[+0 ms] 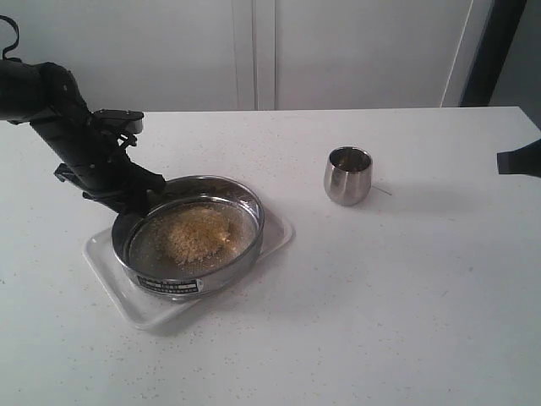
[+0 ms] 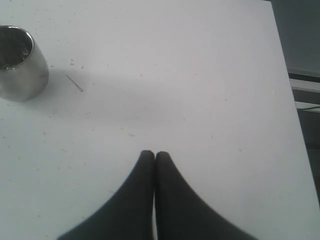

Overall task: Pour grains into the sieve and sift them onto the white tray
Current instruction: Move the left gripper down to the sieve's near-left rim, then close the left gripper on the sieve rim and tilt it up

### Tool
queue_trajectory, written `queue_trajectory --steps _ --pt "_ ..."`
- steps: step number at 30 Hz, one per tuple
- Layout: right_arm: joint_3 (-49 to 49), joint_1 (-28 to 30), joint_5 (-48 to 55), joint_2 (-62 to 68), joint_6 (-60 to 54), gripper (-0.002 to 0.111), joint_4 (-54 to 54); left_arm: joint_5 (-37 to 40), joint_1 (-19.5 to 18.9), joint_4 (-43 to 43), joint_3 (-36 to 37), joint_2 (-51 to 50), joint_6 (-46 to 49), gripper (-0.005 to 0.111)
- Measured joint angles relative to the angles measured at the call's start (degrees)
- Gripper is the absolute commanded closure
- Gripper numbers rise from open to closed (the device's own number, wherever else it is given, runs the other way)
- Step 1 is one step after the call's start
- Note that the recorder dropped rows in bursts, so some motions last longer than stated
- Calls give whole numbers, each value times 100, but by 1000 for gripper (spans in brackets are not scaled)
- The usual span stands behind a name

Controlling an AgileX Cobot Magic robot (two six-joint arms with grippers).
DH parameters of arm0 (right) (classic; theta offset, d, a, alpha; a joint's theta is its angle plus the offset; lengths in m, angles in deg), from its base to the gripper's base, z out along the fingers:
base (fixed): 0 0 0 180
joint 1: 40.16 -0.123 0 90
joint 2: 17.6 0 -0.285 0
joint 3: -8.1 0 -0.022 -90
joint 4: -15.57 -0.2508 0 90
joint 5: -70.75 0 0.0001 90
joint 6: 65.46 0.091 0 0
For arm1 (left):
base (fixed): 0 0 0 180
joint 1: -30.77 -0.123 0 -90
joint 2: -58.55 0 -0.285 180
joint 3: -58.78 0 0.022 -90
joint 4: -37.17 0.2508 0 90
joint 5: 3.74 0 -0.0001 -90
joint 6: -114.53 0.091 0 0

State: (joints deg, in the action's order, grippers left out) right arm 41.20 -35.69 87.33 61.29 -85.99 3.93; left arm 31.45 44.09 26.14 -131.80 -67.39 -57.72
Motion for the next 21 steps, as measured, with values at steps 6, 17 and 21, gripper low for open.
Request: queue_trajectory --steps 6,17,21 --pt "0 0 0 0 0 108 0 -5 0 0 0 -41 -5 79" --pt "0 0 0 0 0 108 0 60 7 -31 0 -62 -41 107" --pt "0 0 0 0 0 108 0 71 7 -11 0 -62 -154 107"
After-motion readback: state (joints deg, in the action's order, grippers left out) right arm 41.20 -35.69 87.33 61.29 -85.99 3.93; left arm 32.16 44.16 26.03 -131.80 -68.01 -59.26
